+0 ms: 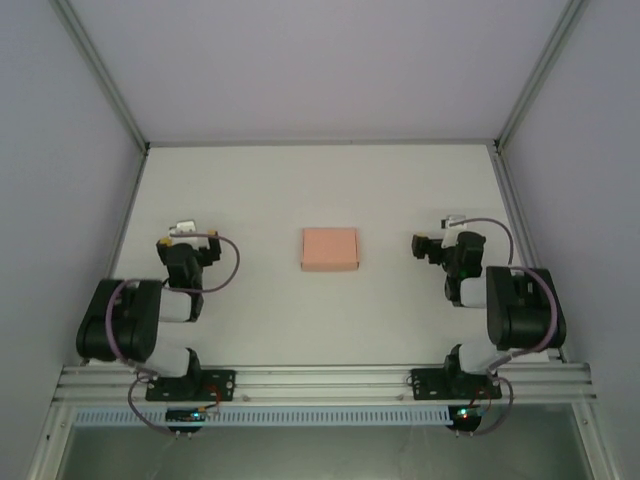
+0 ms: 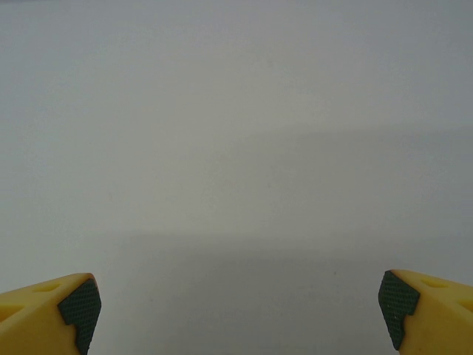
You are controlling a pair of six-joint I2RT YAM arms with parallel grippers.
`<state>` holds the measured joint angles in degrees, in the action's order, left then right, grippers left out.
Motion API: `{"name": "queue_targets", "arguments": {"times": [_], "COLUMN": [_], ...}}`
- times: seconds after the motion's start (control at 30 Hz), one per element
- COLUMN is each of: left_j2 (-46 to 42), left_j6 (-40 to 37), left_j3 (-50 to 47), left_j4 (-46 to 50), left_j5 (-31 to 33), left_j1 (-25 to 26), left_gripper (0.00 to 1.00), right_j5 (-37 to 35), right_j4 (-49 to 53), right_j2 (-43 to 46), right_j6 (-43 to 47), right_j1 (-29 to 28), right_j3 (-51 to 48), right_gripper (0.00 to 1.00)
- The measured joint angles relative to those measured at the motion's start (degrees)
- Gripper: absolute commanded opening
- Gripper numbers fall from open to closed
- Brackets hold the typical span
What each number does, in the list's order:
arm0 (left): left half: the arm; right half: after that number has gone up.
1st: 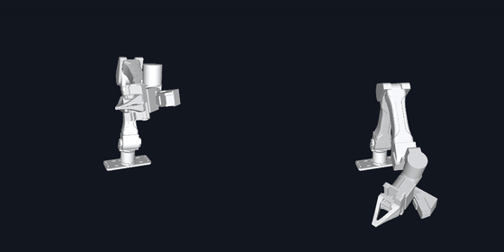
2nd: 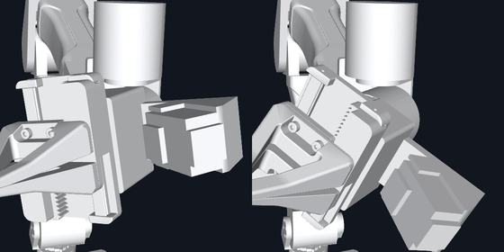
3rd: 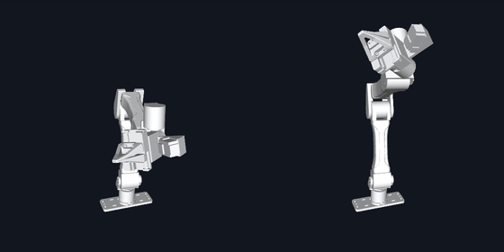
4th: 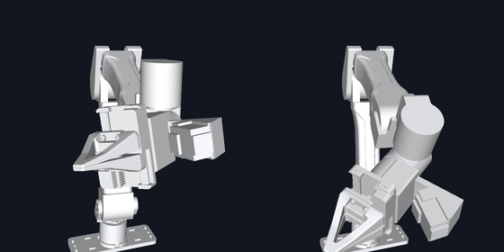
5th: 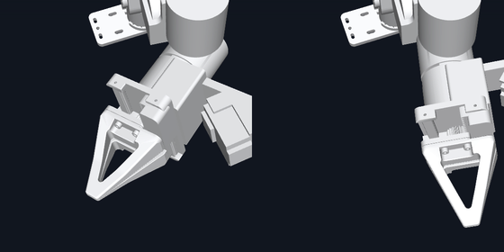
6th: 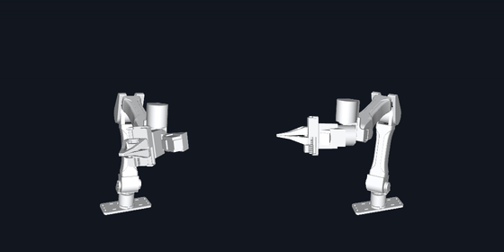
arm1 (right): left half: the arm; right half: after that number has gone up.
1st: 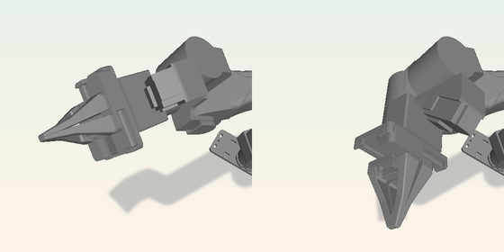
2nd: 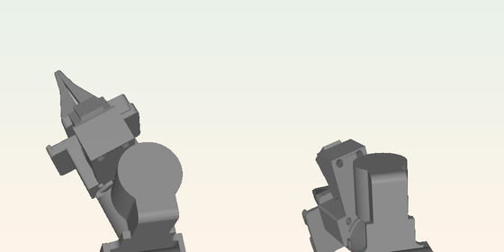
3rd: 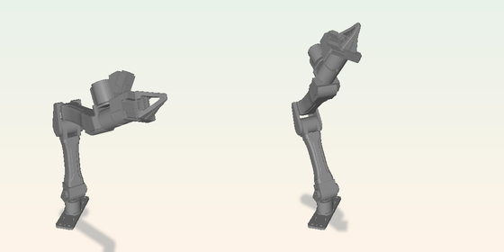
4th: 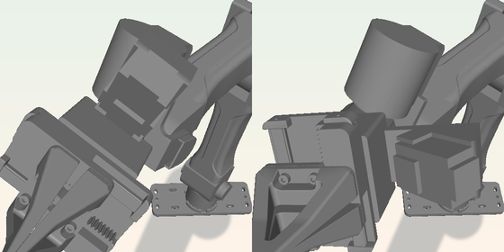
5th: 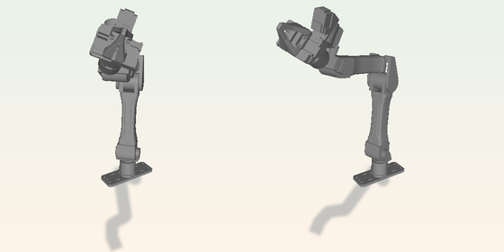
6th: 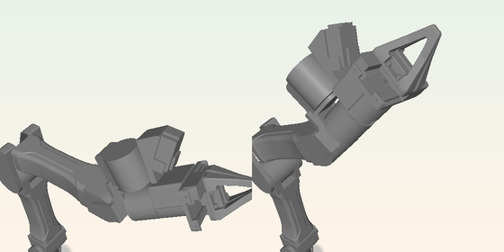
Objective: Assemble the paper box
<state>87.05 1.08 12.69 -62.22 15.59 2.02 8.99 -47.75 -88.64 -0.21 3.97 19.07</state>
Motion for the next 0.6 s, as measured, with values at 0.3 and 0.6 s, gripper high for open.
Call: {"name": "queue_targets", "arguments": {"times": [0.3,0.6], "left_j2": [1.84,1.84], "left_j6": [1.09,1.09], "left_j3": [6.21,6.43], "left_j4": [4.39,5.92], "left_j5": [-4.35,-5.62], "left_j1": [-2.47,-2.45], "left_gripper": [1.00,0.99], "right_j5": [-2.36,-4.15], "right_j4": [-2.01,-2.01], "right_j2": [-0.26,-0.26], "right_j6": [-0.74,-0.90], "right_j1": [-1.68,-2.03], "right_j3": [1.22,1.22], "right_gripper": [0.99,0.99]}}
